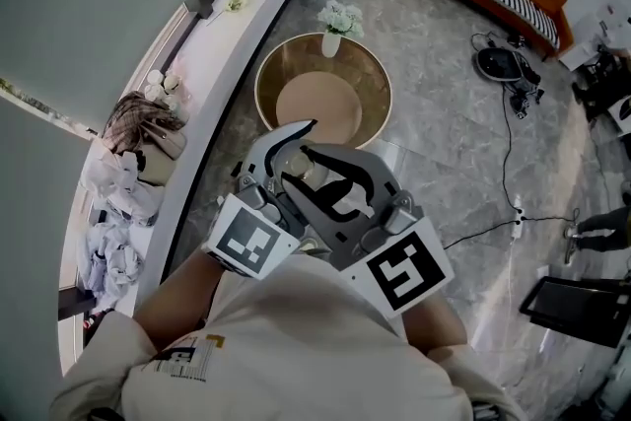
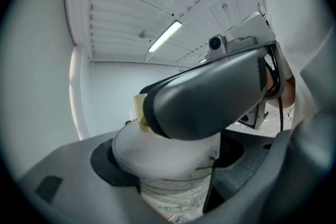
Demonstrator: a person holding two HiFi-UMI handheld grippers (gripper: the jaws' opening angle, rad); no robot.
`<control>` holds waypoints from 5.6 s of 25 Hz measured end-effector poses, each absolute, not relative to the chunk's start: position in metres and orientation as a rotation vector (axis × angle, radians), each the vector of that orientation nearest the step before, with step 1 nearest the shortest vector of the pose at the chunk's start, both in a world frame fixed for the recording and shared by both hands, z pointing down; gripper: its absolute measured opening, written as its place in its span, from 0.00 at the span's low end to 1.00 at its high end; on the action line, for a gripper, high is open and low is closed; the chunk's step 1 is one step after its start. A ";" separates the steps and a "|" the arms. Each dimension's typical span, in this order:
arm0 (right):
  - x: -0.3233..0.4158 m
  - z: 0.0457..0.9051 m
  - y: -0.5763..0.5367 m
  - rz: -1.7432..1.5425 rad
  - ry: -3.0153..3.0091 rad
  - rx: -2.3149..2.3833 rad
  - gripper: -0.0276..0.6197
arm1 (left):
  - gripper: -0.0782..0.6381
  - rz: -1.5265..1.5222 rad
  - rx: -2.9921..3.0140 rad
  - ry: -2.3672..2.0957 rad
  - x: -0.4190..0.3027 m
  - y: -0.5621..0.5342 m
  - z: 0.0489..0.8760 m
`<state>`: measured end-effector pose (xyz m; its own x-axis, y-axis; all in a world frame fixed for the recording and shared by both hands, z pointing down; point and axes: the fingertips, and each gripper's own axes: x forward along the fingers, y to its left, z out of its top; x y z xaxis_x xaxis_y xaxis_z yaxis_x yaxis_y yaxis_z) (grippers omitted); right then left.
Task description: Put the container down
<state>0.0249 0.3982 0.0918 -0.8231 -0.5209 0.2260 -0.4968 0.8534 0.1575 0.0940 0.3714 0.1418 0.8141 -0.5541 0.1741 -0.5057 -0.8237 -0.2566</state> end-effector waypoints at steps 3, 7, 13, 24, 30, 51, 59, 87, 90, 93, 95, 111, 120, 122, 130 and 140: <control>0.013 0.092 0.381 -0.140 -2.769 0.768 0.25 | 0.63 -0.358 -2.801 0.838 0.082 0.354 0.143; -0.002 0.097 0.354 -0.135 -2.760 0.768 0.24 | 0.63 -0.353 -2.810 0.834 0.067 0.327 0.147; -0.017 0.100 0.303 -0.115 -2.764 0.774 0.25 | 0.63 -0.362 -2.818 0.825 0.052 0.278 0.150; -0.052 0.097 0.195 -0.076 -2.764 0.774 0.25 | 0.63 -0.374 -2.843 0.828 0.018 0.171 0.149; -0.080 0.101 0.134 -0.058 -2.738 0.793 0.24 | 0.63 -0.344 -2.882 0.819 -0.009 0.112 0.154; -0.126 0.116 -0.035 0.042 -2.667 0.955 0.25 | 0.63 -0.378 -2.903 0.624 -0.054 -0.047 0.168; -0.110 0.126 -0.053 0.067 -2.694 0.940 0.25 | 0.63 -0.392 -2.903 0.657 -0.040 -0.066 0.179; -0.057 0.289 -0.196 0.021 -2.674 0.928 0.25 | 0.63 -0.398 -2.850 0.697 0.011 -0.215 0.336; -0.053 0.320 -0.209 0.040 -2.669 0.949 0.25 | 0.63 -0.396 -2.849 0.698 0.014 -0.228 0.367; -0.051 0.357 -0.219 0.000 -2.639 0.979 0.25 | 0.63 -0.352 -2.838 0.675 0.018 -0.238 0.402; -0.050 0.382 -0.224 0.013 -2.623 0.977 0.25 | 0.63 -0.364 -2.847 0.650 0.020 -0.241 0.428; -0.027 0.524 -0.254 0.175 -2.566 1.061 0.25 | 0.63 -0.444 -2.904 0.578 0.042 -0.264 0.575; -0.029 0.588 -0.257 0.174 -2.569 1.100 0.24 | 0.63 -0.391 -2.913 0.540 0.042 -0.263 0.641; -0.030 0.601 -0.257 0.191 -2.569 1.107 0.24 | 0.63 -0.404 -2.917 0.530 0.041 -0.262 0.655; -0.028 0.649 -0.259 0.249 -2.564 1.089 0.24 | 0.63 -0.506 -2.945 0.539 0.043 -0.259 0.711; -0.021 0.687 -0.264 0.260 -2.531 1.082 0.24 | 0.63 -0.680 -3.003 0.491 0.048 -0.258 0.755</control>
<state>-0.0211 -0.2638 0.6870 -0.6343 -0.6568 0.4079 -0.7259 0.6874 -0.0221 0.0479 -0.2578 0.7555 0.8552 -0.3083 0.4165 -0.2979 -0.9502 -0.0915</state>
